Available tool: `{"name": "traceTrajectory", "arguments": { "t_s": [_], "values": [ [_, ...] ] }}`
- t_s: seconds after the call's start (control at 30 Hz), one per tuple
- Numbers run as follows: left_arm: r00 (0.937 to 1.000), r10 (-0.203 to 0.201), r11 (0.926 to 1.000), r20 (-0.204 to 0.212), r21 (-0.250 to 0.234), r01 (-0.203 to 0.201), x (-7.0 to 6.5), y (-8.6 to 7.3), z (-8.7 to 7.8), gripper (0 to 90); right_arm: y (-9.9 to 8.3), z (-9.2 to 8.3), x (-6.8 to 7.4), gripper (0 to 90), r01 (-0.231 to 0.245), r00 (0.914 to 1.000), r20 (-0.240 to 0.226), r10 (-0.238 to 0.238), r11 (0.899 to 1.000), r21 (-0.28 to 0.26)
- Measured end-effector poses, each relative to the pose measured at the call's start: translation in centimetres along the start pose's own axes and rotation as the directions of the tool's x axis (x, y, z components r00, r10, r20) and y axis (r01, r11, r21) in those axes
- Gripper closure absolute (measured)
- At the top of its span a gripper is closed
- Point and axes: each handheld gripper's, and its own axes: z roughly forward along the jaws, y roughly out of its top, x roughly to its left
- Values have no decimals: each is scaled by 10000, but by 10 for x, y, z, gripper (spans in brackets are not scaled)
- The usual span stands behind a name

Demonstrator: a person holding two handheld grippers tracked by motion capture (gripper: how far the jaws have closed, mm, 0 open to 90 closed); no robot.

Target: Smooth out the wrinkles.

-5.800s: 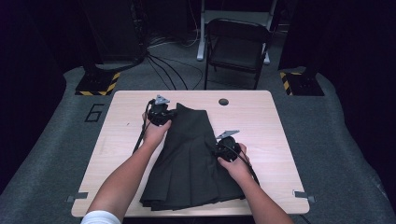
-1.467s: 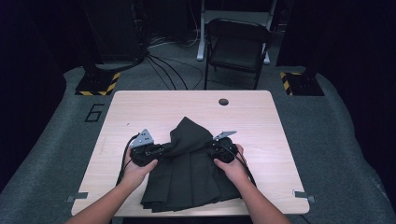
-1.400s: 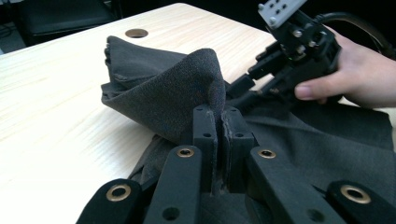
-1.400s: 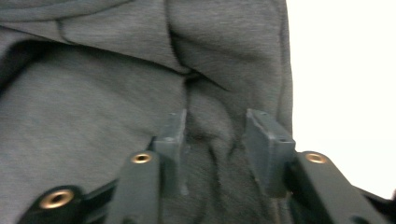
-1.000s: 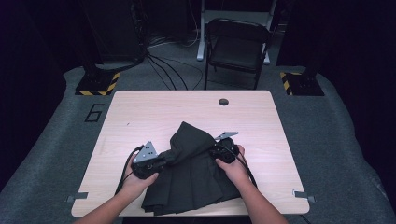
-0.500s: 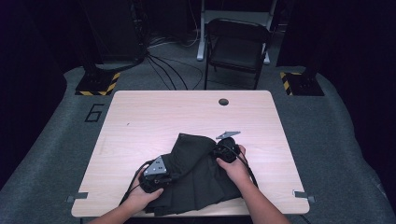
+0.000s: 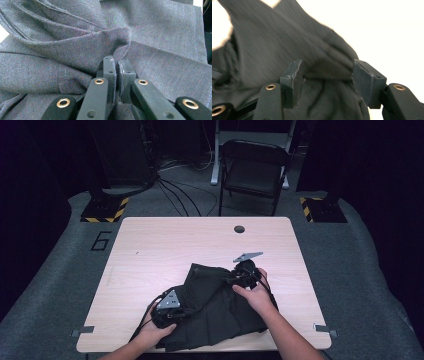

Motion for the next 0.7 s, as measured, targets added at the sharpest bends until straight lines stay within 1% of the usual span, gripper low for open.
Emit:
{"name": "traceTrajectory", "arguments": {
  "t_s": [0.03, 0.07, 0.1, 0.13, 0.17, 0.2, 0.27, 0.3, 0.33, 0.4, 0.47, 0.5, 0.53, 0.6, 0.63, 0.67, 0.7],
  "values": [
    [10000, -68, 10000, -23, -34, 68, 0, 0, 0, 857, 6, -2, 1, 404, 136, 9999, -102, -136, 9999, -79],
    [10000, -24, 10000, -71, -2, 24, 0, 0, 0, 857, 11, -2, 3, 401, 169, 9997, -174, -174, 9995, -249],
    [10000, -24, 10000, -71, -2, 24, 0, 0, 0, 857, 11, -2, 3, 401, 169, 9997, -174, -174, 9995, -249],
    [10000, -27, 10000, -70, -43, 27, 0, -1, 0, 857, 20, -2, 7, 385, 200, 9989, -407, -210, 9995, -254],
    [10000, -39, 10000, -69, -52, 39, 0, -2, 0, 857, 24, -1, 8, 376, 269, 9981, -551, -286, 9992, -306],
    [9999, -132, 9999, -61, -90, 131, -1, -2, 0, 857, 27, 0, 10, 365, 252, 9975, -658, -266, 9994, -225],
    [9999, -144, 9998, -67, -112, 144, -1, -2, 0, 857, 34, 6, 15, 348, 564, 9952, -784, -578, 9982, -203],
    [9998, -162, 9997, -139, -188, 159, -2, -3, 0, 856, 37, 9, 16, 333, 744, 9933, -871, -759, 9970, -208],
    [9998, -162, 9997, -139, -188, 159, -2, -3, 0, 856, 37, 9, 16, 333, 744, 9933, -871, -759, 9970, -208],
    [9995, -220, 9992, -237, -336, 212, -2, -4, 1, 856, 41, 16, 20, 277, 806, 9930, -869, -806, 9967, -37],
    [9994, -259, 9991, -248, -329, 251, -2, -5, 1, 856, 44, 21, 21, 234, 1010, 9901, -1005, -984, 9947, 211],
    [9995, -264, 9993, -146, -271, 260, -2, -5, 0, 856, 45, 25, 21, 217, 966, 9893, -1107, -954, 9953, 61],
    [9995, -302, 9991, -133, -304, 298, -2, -5, 0, 856, 45, 26, 21, 194, 999, 9885, -1162, -971, 9948, 186],
    [9994, -308, 9989, -153, -364, 302, -2, -6, 0, 856, 45, 31, 19, 162, 972, 9873, -1276, -952, 9952, 98],
    [9992, -350, 9986, -196, -410, 341, -3, -6, 0, 856, 45, 32, 18, 148, 948, 9869, -1334, -910, 9953, 218],
    [9992, -349, 9986, -208, -412, 341, -3, -6, 0, 856, 45, 35, 16, 144, 910, 9858, -1435, -878, 9957, 160],
    [9992, -345, 9986, -211, -411, 336, -3, -6, 0, 856, 45, 36, 14, 142, 909, 9843, -1540, -862, 9956, 236]
  ]
}}
